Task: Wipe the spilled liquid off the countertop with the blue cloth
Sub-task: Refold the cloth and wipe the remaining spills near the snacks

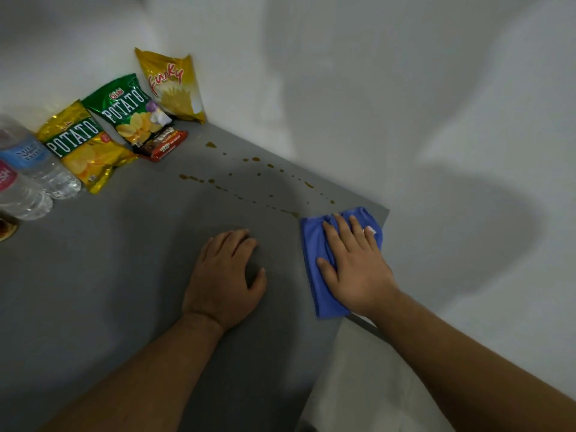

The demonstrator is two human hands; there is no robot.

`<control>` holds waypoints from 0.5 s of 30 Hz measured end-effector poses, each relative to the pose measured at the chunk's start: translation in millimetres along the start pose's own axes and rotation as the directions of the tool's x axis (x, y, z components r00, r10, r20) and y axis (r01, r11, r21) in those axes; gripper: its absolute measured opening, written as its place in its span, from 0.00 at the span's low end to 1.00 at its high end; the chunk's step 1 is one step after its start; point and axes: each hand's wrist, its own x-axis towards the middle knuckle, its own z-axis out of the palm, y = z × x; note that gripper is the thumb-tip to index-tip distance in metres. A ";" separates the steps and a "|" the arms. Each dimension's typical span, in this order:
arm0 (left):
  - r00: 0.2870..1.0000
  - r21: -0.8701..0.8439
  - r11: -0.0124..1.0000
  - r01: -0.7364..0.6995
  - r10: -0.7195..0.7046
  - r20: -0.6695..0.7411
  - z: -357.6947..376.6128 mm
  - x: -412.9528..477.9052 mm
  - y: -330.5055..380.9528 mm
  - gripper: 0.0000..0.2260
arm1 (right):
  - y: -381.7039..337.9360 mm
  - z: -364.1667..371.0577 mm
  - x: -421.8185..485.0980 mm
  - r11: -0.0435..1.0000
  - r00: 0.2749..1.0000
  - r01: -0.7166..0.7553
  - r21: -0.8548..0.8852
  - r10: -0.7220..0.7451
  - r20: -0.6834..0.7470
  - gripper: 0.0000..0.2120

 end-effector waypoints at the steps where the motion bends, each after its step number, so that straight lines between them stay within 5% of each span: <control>1: 1.000 -0.005 1.000 -0.002 0.002 -0.003 -0.4 0.0 0.0 0.24 | 6.5 1.7 -8.2 0.999 1.000 0.031 -0.009 -0.031 0.001 0.37; 10: 1.000 -0.004 1.000 -0.006 0.006 -0.009 2.3 1.0 -2.0 0.23 | 7.6 -11.0 43.8 0.979 0.979 -0.199 -0.052 0.201 0.032 0.40; 15: 1.000 -0.009 1.000 -0.013 0.012 -0.012 3.5 2.1 -3.4 0.24 | -35.8 -6.4 51.1 0.993 0.994 -0.107 -0.043 0.108 0.006 0.39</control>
